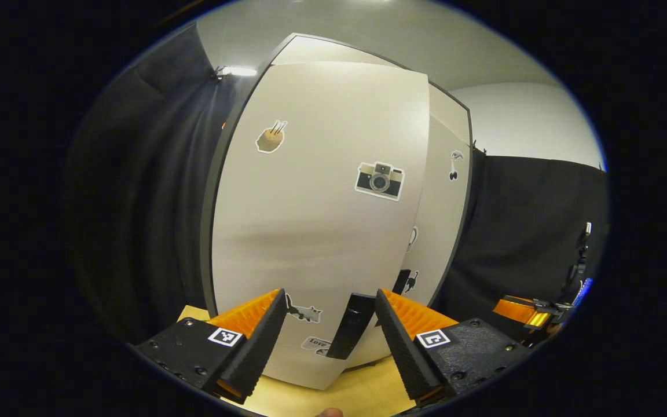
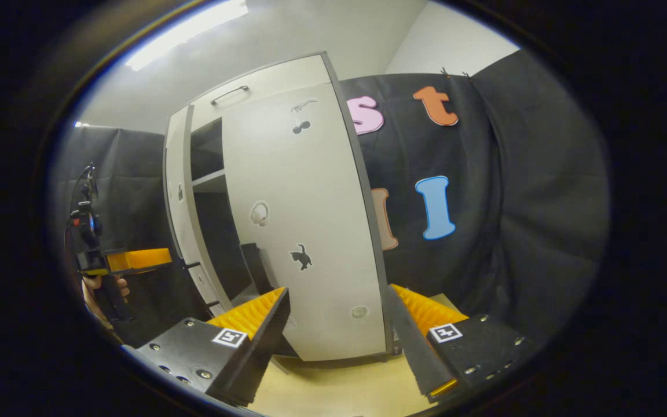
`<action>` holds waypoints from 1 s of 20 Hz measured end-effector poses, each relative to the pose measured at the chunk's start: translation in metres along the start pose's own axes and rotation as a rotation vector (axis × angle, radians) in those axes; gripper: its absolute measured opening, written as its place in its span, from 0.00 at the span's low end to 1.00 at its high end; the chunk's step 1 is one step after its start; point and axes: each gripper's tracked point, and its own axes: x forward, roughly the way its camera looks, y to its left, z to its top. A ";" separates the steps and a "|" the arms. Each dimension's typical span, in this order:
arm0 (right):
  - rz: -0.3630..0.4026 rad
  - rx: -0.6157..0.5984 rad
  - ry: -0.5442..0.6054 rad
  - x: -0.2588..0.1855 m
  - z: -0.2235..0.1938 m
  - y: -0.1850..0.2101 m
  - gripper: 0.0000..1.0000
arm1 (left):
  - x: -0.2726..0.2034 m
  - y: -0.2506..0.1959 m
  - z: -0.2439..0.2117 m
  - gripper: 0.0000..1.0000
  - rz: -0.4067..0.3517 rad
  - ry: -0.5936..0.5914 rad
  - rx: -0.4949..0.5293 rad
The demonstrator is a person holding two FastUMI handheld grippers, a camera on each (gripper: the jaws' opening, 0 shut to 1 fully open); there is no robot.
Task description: Grab one shoe with the right hand and put it into the shoe cabinet, grab the other shoe with the left hand and put it into the shoe cabinet; then close the right door with the right hand and the left door with the left hand.
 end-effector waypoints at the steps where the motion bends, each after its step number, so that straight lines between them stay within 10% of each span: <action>1: 0.001 -0.001 -0.001 0.000 0.000 0.000 0.98 | 0.000 0.000 -0.001 0.94 0.001 0.000 0.004; 20: 0.027 -0.036 -0.067 -0.001 0.019 0.040 0.98 | -0.025 0.007 0.012 0.94 0.102 -0.057 0.057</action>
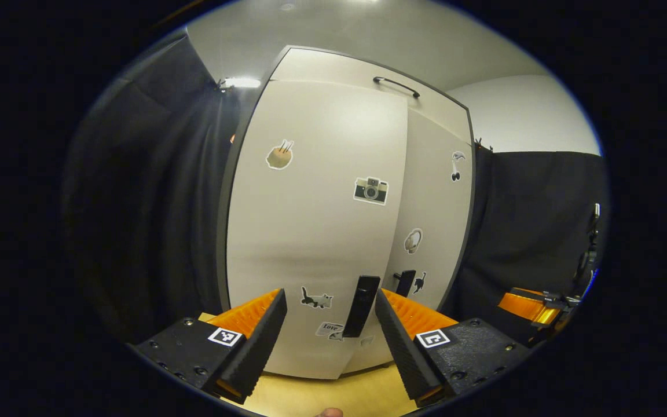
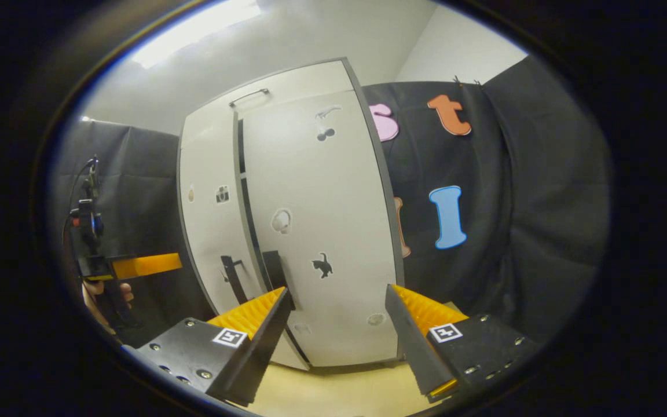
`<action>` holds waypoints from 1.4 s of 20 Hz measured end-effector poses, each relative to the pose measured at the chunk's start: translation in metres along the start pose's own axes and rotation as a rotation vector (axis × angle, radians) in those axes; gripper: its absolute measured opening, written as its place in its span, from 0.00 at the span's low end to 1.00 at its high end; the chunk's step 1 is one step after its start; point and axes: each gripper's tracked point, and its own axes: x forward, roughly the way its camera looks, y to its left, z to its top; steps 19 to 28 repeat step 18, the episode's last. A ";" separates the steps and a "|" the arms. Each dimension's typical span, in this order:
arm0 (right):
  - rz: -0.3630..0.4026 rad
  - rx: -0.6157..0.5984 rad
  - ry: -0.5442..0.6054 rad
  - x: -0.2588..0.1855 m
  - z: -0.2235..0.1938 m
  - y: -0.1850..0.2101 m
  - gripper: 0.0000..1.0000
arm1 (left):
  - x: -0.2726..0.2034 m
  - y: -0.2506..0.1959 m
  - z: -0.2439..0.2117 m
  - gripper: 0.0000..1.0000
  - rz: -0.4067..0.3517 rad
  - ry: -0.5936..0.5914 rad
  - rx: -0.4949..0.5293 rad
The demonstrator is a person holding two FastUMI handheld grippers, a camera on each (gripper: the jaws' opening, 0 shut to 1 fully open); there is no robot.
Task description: Grab one shoe with the right hand and put it into the shoe cabinet, grab the other shoe with the left hand and put it into the shoe cabinet; then close the right door with the right hand and the left door with the left hand.
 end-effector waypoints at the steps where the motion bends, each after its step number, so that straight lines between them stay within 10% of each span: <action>1: -0.011 -0.014 -0.017 -0.001 0.007 0.002 0.98 | -0.003 0.003 0.003 0.94 0.023 -0.014 0.012; 28: 0.041 -0.078 -0.145 -0.008 0.043 0.072 0.98 | -0.035 0.003 0.005 0.93 0.145 -0.069 0.036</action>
